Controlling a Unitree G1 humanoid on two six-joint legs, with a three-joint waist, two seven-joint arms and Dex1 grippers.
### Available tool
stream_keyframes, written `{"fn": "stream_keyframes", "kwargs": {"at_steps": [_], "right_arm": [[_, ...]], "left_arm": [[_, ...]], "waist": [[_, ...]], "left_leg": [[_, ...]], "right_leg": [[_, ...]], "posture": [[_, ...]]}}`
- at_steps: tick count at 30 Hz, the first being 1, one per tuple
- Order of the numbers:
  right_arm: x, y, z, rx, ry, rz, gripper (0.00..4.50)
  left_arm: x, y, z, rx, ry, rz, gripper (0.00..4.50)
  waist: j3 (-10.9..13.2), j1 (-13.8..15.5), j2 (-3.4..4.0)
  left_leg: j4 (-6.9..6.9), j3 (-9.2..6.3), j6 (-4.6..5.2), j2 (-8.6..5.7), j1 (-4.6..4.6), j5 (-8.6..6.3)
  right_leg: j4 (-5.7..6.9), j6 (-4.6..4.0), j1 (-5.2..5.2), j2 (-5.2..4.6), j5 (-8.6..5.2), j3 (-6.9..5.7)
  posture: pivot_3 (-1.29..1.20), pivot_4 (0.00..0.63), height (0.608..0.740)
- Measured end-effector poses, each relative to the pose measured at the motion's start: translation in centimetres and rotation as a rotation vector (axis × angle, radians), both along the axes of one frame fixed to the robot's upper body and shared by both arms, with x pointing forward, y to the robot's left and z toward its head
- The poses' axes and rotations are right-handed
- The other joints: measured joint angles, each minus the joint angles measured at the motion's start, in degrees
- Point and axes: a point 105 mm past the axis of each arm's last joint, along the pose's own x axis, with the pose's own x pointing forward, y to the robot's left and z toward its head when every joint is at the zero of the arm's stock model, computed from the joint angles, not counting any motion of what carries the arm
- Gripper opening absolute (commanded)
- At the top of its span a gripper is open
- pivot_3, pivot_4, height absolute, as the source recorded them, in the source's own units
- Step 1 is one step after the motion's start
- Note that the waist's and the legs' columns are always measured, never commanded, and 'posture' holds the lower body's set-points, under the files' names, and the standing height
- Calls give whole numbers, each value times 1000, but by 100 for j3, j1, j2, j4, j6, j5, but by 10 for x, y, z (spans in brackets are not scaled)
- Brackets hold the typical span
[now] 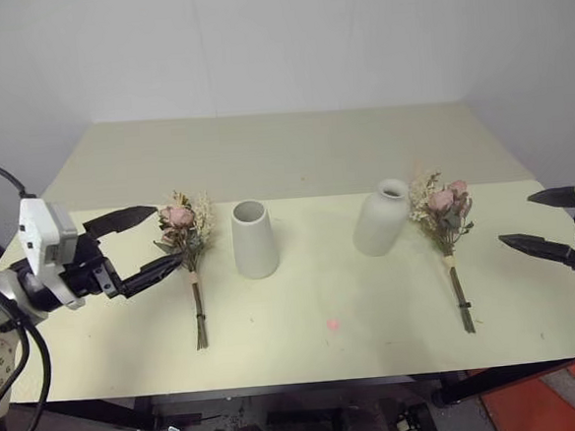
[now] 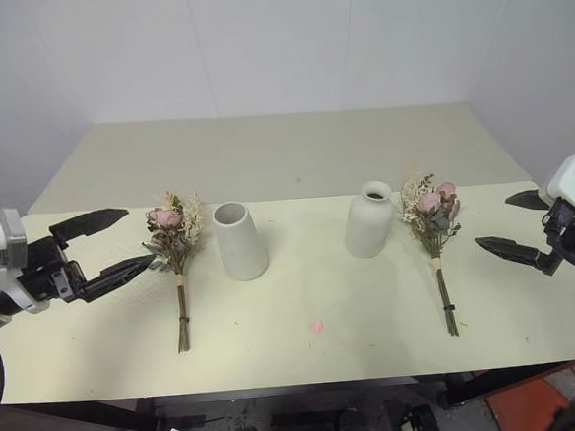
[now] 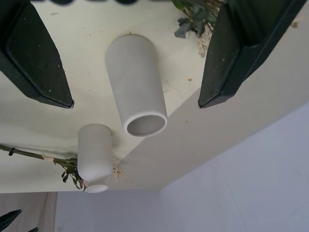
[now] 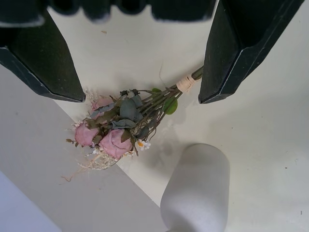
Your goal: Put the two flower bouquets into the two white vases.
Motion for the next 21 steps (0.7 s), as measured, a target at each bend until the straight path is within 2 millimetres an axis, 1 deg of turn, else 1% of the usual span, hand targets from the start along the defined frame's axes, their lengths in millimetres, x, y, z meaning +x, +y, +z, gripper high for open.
{"fn": "stream_keyframes", "kwargs": {"at_steps": [6,11,13,14,15,17,18,21], "right_arm": [[0,-1,-3,2,4,-19,4400],[-2,1,-10,14,21,-48,4400],[0,0,-9,27,20,-86,4400],[4,0,-8,54,25,-119,4400],[10,2,-7,86,35,-147,4400],[18,14,-11,118,70,-161,4400],[25,24,-17,146,109,-172,4400],[43,44,-34,242,229,-242,4400]], "left_arm": [[2,-3,0,-3,-2,-18,4489],[4,-3,3,-11,-11,-34,4489],[5,-3,2,-11,-5,-37,4489],[6,-4,-1,-2,3,-43,4489],[7,-7,-3,17,13,-54,4489],[9,-14,-7,45,22,-80,4489],[10,-16,-8,51,26,-86,4489],[12,-19,-10,66,30,-89,4489]], "waist": [[0,-13,0],[0,-14,0],[0,-18,0],[0,-25,0],[0,-39,-1],[-1,-47,-1],[-1,-69,-1],[0,-118,-1]], "left_leg": [[0,0,0,1,1,0],[0,1,0,0,0,0],[0,0,0,0,1,0],[1,0,0,0,3,0],[2,1,0,0,4,0],[3,-1,0,2,3,0],[3,-1,0,6,4,0],[2,-2,0,6,-9,0]], "right_leg": [[1,0,0,1,0,0],[1,0,0,0,0,0],[1,0,0,1,0,0],[2,0,2,1,0,1],[2,-1,4,1,1,2],[2,-3,3,4,2,1],[3,-3,2,8,2,2],[1,-14,-10,8,9,3]], "posture": [[0,150,740],[0,150,740],[0,150,740],[0,150,740],[0,150,740],[0,150,740],[0,150,740],[0,150,740]]}}
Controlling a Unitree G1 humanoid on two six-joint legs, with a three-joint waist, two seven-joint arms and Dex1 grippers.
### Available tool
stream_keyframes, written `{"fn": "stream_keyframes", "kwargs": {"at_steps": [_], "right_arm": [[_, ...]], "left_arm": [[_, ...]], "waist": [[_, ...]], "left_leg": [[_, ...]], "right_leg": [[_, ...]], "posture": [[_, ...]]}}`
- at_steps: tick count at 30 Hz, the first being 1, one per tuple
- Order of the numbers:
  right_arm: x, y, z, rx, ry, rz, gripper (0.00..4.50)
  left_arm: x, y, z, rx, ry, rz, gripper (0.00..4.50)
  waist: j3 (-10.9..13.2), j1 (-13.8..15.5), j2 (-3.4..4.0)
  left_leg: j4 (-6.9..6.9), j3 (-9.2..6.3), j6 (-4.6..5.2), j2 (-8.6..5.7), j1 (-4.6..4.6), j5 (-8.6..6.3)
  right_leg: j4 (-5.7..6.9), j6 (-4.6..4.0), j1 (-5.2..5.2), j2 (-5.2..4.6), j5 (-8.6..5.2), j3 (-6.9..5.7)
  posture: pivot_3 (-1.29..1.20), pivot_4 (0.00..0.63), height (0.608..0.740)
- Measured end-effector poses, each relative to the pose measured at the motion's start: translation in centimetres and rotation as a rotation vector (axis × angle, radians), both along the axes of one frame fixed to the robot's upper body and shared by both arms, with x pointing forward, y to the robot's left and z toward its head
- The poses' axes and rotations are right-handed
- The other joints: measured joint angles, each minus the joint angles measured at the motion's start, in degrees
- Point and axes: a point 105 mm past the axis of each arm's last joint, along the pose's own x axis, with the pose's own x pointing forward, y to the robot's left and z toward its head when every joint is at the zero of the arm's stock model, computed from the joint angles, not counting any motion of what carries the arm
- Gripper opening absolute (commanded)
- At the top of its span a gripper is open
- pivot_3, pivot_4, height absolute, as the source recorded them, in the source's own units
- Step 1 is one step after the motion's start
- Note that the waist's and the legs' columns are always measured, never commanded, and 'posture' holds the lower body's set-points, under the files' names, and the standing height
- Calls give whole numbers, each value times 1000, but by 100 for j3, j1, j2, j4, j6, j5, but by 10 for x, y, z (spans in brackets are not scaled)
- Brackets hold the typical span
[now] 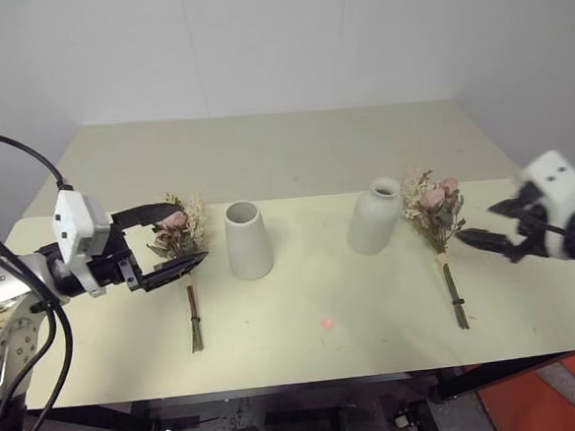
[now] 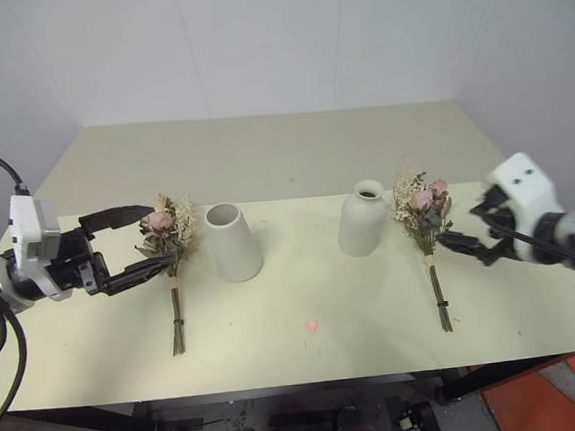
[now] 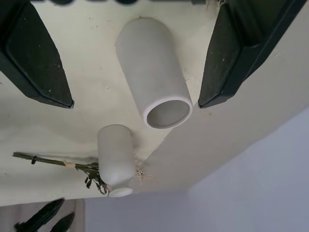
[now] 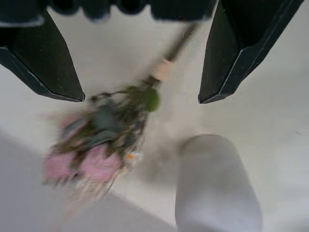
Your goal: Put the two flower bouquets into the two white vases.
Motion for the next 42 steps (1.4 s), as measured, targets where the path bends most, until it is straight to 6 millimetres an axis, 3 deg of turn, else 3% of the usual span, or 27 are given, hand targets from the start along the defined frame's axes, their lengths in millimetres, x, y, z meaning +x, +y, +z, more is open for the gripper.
{"fn": "stream_keyframes", "kwargs": {"at_steps": [2,8,15,19,28,29,33,36,39,42], "right_arm": [[8,4,-11,32,77,-60,4400],[23,-9,-33,52,217,-240,4400],[23,-9,-45,60,300,-254,4400],[25,-5,-55,70,342,-247,3530],[32,-9,-63,95,373,-280,357],[34,-8,-64,94,371,-279,140],[39,-6,-68,68,364,-291,121],[61,-7,-54,32,170,-365,121],[86,-15,-12,-15,-209,-458,121],[90,-12,45,-8,-578,-452,121]], "left_arm": [[0,-1,-2,11,5,-2,4489],[0,1,-4,18,12,1,4489],[2,-1,-7,0,14,5,4489],[2,-2,-9,1,8,10,4500],[0,-1,-13,-11,16,25,4500],[0,0,-14,-13,19,30,4500],[-2,-1,-16,-12,22,34,4500],[-6,0,-17,-16,25,36,4500],[-6,1,-16,-17,19,41,4500],[-6,0,-15,-32,13,42,4500]], "waist": [[1,-2,0],[0,61,0],[0,88,0],[0,73,1],[0,64,0],[0,56,0],[0,51,1],[0,7,1],[1,-24,3],[2,-33,4]], "left_leg": [[1,-4,0,-4,-19,0],[17,-10,0,-17,-97,1],[18,-11,1,-18,-96,0],[20,-10,1,-16,-93,1],[20,-9,1,-15,-92,1],[20,-9,1,-14,-91,1],[20,-10,1,-14,-92,1],[19,-8,-1,-15,-92,2],[18,-9,-3,-16,-95,3],[13,-12,-3,-17,-97,3]], "right_leg": [[-1,-34,-16,-2,21,-2],[1,-29,-87,-17,35,-8],[0,-28,-84,-16,36,-9],[2,-29,-82,-13,37,-8],[2,-29,-82,-13,38,-8],[2,-29,-82,-12,38,-8],[3,-30,-82,-12,38,-8],[4,-30,-83,-13,39,-7],[8,-28,-90,-13,41,-6],[7,-28,-91,-15,41,-8]], "posture": [[0,150,740],[0,150,740],[0,150,740],[0,150,740],[0,150,740],[0,150,740],[0,150,740],[0,150,740],[0,150,740],[0,150,740]]}}
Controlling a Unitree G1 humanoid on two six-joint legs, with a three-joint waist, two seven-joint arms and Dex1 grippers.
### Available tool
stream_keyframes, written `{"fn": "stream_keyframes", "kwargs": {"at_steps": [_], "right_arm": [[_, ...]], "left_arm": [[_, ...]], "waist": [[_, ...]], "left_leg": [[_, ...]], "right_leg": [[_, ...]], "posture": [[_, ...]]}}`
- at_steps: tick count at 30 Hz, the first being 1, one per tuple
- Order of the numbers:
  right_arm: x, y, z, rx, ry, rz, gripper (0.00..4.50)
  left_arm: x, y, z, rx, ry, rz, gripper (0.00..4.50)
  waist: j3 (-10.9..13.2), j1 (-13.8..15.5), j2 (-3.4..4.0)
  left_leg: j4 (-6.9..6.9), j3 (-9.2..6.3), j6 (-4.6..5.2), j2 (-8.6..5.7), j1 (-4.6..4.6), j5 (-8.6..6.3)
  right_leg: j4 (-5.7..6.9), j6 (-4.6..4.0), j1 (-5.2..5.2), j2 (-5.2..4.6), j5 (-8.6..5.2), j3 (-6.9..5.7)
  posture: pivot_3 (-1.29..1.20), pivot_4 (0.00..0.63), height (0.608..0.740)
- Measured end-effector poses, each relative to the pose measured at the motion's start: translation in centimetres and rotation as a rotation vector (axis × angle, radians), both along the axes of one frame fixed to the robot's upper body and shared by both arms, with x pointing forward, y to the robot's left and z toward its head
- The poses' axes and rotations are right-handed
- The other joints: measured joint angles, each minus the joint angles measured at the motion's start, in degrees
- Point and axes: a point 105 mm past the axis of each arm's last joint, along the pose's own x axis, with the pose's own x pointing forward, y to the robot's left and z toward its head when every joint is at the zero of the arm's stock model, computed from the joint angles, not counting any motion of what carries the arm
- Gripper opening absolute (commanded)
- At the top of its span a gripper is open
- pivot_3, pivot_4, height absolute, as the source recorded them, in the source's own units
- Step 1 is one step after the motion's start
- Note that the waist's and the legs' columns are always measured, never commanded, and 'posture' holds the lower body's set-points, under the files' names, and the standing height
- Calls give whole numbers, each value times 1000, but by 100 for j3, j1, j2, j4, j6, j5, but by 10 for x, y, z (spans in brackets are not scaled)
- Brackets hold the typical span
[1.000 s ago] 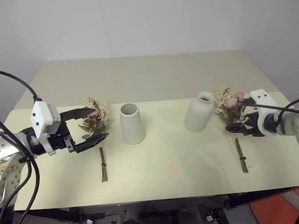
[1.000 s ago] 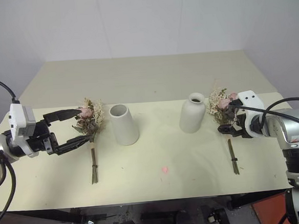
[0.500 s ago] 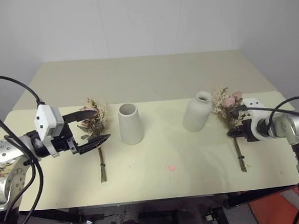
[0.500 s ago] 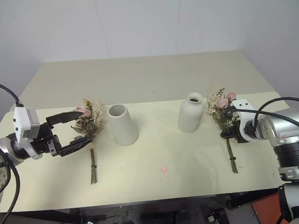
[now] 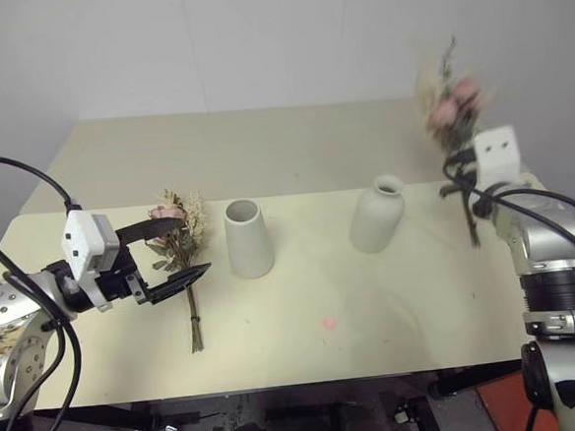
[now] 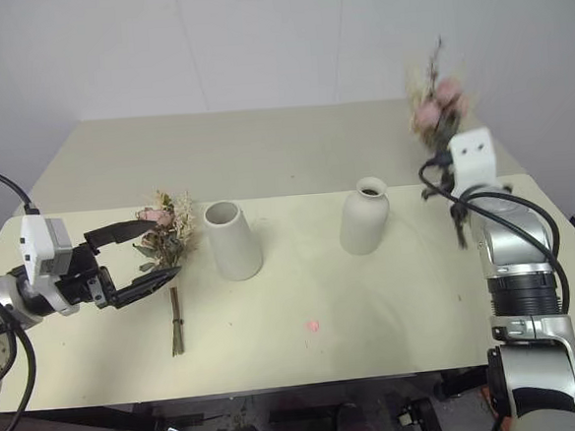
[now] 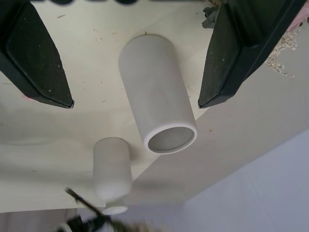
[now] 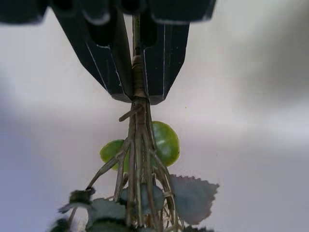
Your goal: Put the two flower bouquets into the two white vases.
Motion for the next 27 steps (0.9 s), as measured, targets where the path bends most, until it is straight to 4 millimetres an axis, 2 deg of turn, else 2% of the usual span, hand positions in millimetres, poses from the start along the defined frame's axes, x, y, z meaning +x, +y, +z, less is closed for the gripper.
{"fn": "stream_keyframes", "kwargs": {"at_steps": [4,6,10,15,20,27], "right_arm": [[-12,34,47,172,-381,193,121],[-22,45,60,310,-490,316,121],[-38,58,74,414,-574,471,121],[-41,76,71,453,-528,568,121],[-41,100,56,432,-430,648,121],[-43,104,46,429,-388,668,121]], "left_arm": [[1,-3,5,-32,-22,-16,4500],[1,-4,8,-34,-34,-19,4500],[1,-4,8,-39,-34,-21,4500],[1,-5,8,-38,-33,-24,4500],[0,-4,6,-37,-27,-22,4500],[-2,0,0,-38,-5,-6,4500]], "waist": [[0,-37,-1],[0,-29,-1],[0,-22,2],[0,-31,3],[2,-33,5],[2,-20,5]], "left_leg": [[1,-3,0,5,2,0],[2,-7,0,6,6,0],[3,-9,0,6,12,0],[3,-8,0,6,16,0],[1,-8,0,9,18,0],[2,-8,0,7,17,0]], "right_leg": [[0,-2,3,2,8,0],[3,-4,6,2,11,-1],[6,-5,8,1,12,-2],[10,-7,8,3,13,-3],[11,-7,6,6,13,-3],[10,-7,8,5,13,-4]], "posture": [[0,150,740],[0,150,740],[0,150,740],[0,150,740],[0,150,740],[0,150,740]]}}
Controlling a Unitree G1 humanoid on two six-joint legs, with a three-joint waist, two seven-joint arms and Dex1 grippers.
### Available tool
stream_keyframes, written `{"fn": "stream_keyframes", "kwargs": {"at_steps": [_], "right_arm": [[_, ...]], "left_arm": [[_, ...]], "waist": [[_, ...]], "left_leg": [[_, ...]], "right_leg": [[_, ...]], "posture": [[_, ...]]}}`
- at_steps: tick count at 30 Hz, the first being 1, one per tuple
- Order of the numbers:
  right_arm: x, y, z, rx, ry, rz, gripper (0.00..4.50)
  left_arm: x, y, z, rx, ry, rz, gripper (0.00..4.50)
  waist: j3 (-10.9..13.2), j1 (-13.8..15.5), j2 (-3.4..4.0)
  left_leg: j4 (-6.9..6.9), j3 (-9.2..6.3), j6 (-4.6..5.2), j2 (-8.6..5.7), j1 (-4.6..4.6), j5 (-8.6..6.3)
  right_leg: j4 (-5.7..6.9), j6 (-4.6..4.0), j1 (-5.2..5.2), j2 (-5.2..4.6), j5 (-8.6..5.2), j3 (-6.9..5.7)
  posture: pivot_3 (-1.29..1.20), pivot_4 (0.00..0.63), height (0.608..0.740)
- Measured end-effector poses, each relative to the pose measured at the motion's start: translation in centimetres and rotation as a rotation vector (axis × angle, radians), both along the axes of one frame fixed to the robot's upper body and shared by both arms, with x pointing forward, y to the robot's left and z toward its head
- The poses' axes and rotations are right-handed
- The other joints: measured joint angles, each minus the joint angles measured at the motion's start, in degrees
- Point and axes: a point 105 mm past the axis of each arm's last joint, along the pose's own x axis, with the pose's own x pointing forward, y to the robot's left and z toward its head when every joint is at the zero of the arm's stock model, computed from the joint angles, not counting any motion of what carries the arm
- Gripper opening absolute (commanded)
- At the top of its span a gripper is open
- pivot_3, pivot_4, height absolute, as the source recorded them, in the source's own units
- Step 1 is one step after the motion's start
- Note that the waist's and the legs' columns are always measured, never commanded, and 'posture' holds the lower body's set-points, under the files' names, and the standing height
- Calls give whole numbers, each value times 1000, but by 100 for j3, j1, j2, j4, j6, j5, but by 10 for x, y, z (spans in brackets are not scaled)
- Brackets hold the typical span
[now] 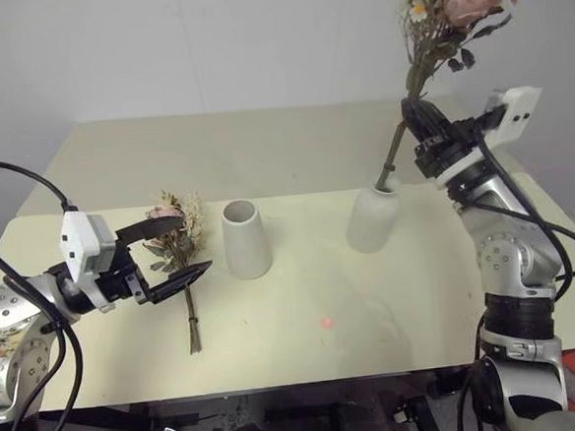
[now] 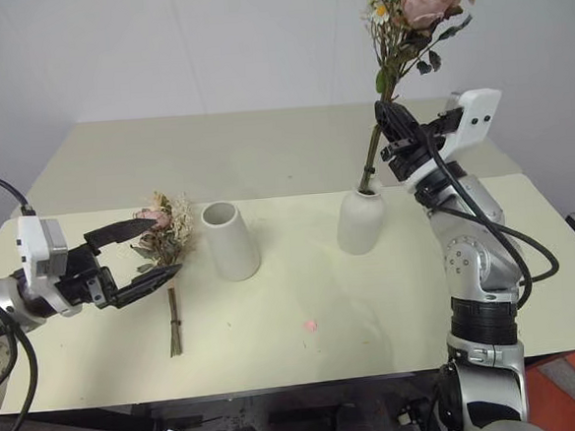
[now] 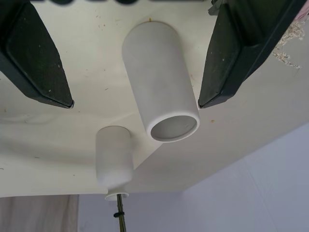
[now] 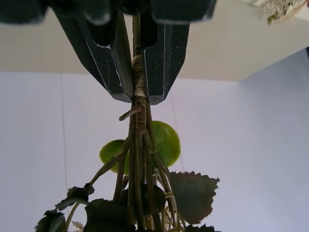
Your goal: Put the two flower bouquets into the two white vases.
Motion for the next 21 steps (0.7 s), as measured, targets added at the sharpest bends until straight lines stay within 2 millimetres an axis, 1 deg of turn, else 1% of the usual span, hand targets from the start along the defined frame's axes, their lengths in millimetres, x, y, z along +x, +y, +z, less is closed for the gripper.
{"fn": "stream_keyframes", "kwargs": {"at_steps": [5,8,10,11,12,16,17,20,21], "right_arm": [[1,1,-3,-5,9,0,121],[3,1,-11,-27,25,-17,121],[5,0,-18,-34,46,-26,845],[5,-1,-22,-36,57,-29,1084],[6,-1,-25,-35,66,-30,1461],[4,0,-32,-32,74,-14,2898],[3,-1,-35,-34,78,-15,3200],[-3,1,-48,-55,99,0,4332],[-5,2,-51,-66,103,7,4466]], "left_arm": [[0,0,0,-1,-1,3,4500],[0,0,0,0,-1,2,4500],[0,0,0,0,-1,1,4500],[0,0,0,1,-1,0,4500],[0,0,0,2,0,0,4500],[0,0,1,4,-4,-3,4500],[0,0,2,5,-6,-3,4500],[1,-1,4,6,-15,-1,4500],[1,-1,4,5,-14,1,4500]], "waist": [[0,-2,0],[0,-8,0],[0,-5,0],[0,-3,0],[0,-3,0],[0,-6,0],[0,-3,0],[0,0,0],[0,2,0]], "left_leg": [[0,0,0,0,0,0],[0,1,0,0,0,0],[0,1,0,0,0,0],[0,1,0,0,0,0],[0,1,0,0,0,0],[0,1,0,0,0,0],[-1,0,0,0,0,0],[0,0,0,0,0,0],[0,0,0,0,0,0]], "right_leg": [[0,0,0,1,0,0],[0,0,0,1,0,0],[0,0,0,1,0,0],[0,0,0,1,0,0],[0,0,0,1,0,0],[0,0,0,1,0,0],[0,0,0,2,0,0],[-1,0,0,1,0,0],[0,0,0,0,0,0]], "posture": [[0,150,740],[0,150,740],[0,150,740],[0,150,740],[0,150,740],[0,150,740],[0,150,740],[0,150,740],[0,150,740]]}}
